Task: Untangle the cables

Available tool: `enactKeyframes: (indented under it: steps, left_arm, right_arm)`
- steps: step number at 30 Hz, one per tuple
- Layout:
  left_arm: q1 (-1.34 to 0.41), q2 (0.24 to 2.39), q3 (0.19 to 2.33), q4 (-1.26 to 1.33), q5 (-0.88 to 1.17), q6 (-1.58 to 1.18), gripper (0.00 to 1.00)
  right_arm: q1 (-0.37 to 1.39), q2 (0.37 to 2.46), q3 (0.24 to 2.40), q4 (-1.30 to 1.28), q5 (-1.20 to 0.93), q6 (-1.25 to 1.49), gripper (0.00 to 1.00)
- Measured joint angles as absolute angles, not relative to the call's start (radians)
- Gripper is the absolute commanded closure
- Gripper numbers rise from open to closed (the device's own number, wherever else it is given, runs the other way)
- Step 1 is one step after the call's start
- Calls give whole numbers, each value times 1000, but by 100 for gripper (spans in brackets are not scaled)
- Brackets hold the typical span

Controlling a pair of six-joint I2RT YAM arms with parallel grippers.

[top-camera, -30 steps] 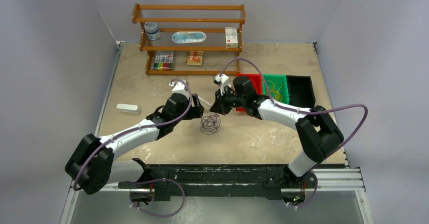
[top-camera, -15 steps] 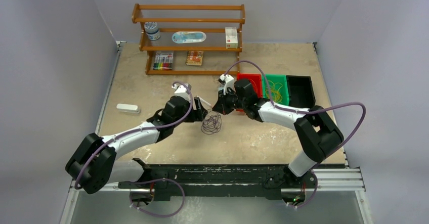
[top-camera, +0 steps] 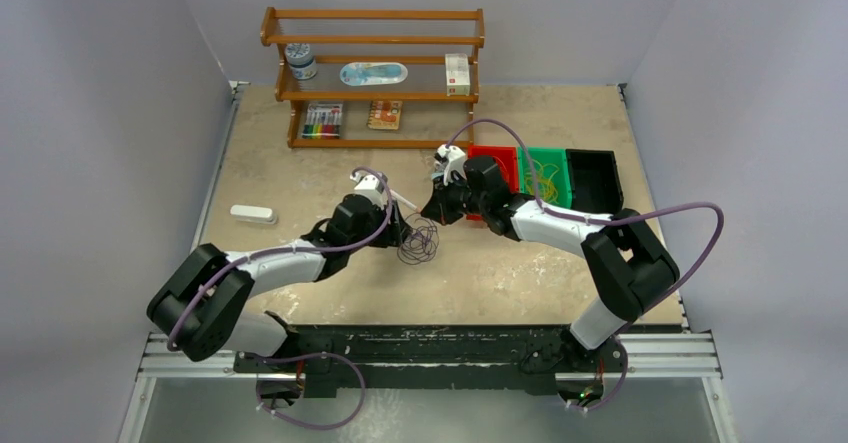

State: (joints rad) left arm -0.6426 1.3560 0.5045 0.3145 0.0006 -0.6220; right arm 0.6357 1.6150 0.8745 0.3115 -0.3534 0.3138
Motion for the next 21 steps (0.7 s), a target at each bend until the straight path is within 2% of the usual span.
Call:
enactKeyframes:
  steps: [3, 6, 8, 11, 14, 21]
  left_arm:
    - [-643, 1397, 507, 326, -3, -605, 68]
    - [-643, 1441, 530, 320, -8, -585, 90]
    - [-643, 1461, 555, 315, -8, -576, 99]
    - [-643, 1466, 581, 314, -7, -562, 100]
    - [-643, 1464, 587, 315, -7, -556, 100]
    - [-648, 1420, 587, 299, -1, -544, 100]
  right_arm:
    - [635, 1615, 875, 313, -356, 314, 100]
    - [635, 1615, 875, 313, -357, 314, 100]
    - [635, 1615, 875, 312, -357, 313, 100]
    - [635, 1614, 875, 312, -356, 310, 100]
    - [634, 1600, 875, 311, -348, 304, 95]
    - [634, 1531, 875, 303, -339, 241, 63]
